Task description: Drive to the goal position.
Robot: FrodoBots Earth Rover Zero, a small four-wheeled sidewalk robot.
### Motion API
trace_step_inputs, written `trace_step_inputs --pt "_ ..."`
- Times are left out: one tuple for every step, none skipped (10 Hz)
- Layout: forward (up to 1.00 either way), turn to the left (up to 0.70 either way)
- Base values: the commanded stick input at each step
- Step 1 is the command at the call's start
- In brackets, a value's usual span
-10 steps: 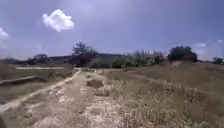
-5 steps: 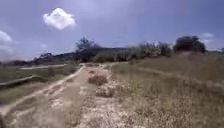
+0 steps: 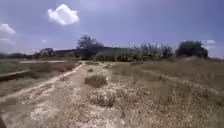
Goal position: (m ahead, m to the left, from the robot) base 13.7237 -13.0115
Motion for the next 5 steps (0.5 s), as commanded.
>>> trace_step_inputs --pt "0.70 0.00" --pt "0.70 0.00" --pt "0.70 0.00" --pt "0.70 0.00" --pt "0.70 0.00"
